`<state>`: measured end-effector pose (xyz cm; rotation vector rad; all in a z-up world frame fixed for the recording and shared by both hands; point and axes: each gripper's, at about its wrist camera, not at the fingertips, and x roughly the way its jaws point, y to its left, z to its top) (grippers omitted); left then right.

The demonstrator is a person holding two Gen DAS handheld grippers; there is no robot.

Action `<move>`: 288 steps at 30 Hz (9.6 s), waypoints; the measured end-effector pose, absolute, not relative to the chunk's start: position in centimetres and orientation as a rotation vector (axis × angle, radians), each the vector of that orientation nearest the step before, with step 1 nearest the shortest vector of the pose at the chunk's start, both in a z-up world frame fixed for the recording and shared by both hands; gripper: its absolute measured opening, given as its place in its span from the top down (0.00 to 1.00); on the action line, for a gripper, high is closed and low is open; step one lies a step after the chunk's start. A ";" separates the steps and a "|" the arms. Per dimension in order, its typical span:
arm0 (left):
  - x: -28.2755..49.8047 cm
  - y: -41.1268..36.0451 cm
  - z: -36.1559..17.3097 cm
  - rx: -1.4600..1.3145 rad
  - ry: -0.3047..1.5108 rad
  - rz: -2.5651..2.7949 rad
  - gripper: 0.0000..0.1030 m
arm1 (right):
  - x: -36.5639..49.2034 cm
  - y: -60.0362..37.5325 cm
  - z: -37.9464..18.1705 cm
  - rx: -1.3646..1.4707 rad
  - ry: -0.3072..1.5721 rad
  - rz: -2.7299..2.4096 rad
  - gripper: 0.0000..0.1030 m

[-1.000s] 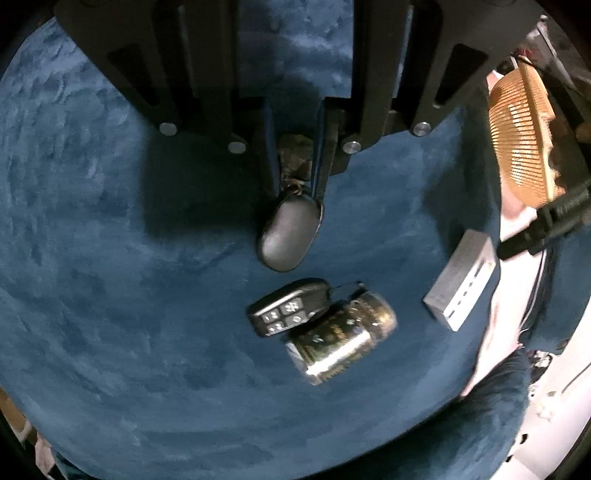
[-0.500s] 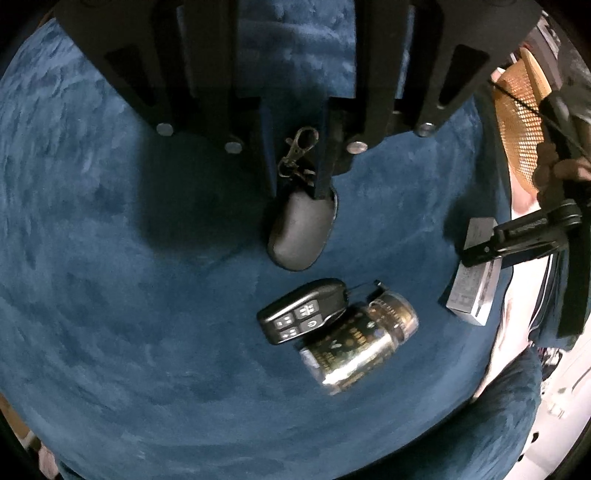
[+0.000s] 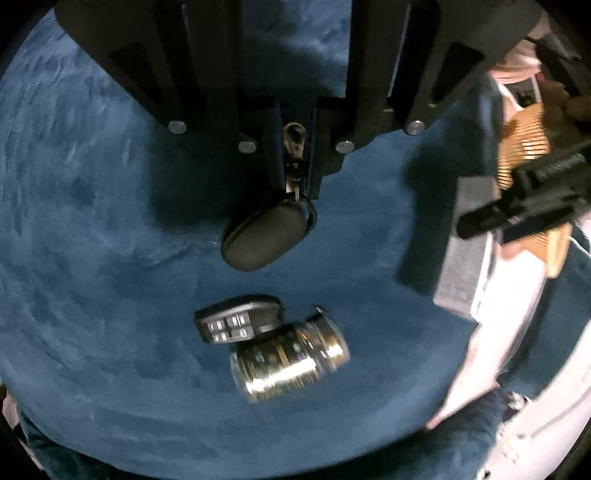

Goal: Organize rigid objects
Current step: 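Carry the white medicine box and black key fob over the orange basket, then open both tools to drop the box and key fob into the basket, then withdraw both tools from the basket toward the glass jar and remote, then grasp the green-labelled glass jar with the left tool while the right tool grasps the black remote, then carry the glass jar and black remote over the orange basket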

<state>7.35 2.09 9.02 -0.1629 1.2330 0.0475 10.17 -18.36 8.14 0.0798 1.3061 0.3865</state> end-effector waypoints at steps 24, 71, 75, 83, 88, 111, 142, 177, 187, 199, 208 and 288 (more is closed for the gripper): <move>-1.1 2.9 16.3 -0.200 1.076 0.175 0.28 | 6.0 -18.7 17.6 0.096 1.109 0.494 0.94; -14.6 16.9 17.3 -0.438 0.950 0.471 0.28 | 1.5 -4.2 21.9 -0.099 1.019 0.775 0.94; -15.3 18.0 16.8 -0.458 0.952 0.489 0.28 | 1.2 -2.6 22.0 -0.112 1.014 0.804 0.94; -16.3 20.2 15.7 -0.506 0.975 0.512 0.54 | 0.6 0.4 21.9 -0.137 1.015 0.853 0.94; -16.8 21.2 15.1 -0.531 0.977 0.527 0.55 | 0.3 1.8 21.8 -0.146 1.015 0.877 0.94; -18.7 23.5 14.6 -0.576 0.979 0.564 0.01 | -0.8 6.4 20.2 -0.253 1.083 0.900 0.05; -19.8 22.2 15.5 -0.547 0.985 0.580 0.01 | -1.3 4.4 18.9 -0.265 1.144 0.859 0.00; -12.2 16.1 15.3 -0.416 1.051 0.454 0.01 | 3.2 -2.7 17.4 -0.136 1.209 0.733 0.00; -6.0 10.9 14.4 -0.328 1.077 0.356 0.01 | 7.0 -8.5 15.8 -0.029 1.247 0.630 0.00; 4.7 2.7 12.7 -0.166 1.128 0.133 0.01 | 11.5 -18.5 12.6 0.108 1.278 0.405 0.00; 14.7 -4.7 9.3 0.036 1.231 -0.089 0.02 | 13.3 -26.6 9.1 0.370 1.296 0.259 0.00; -10.2 10.1 17.1 -0.449 0.933 0.332 0.52 | 3.6 -10.1 17.3 0.114 1.205 0.638 0.88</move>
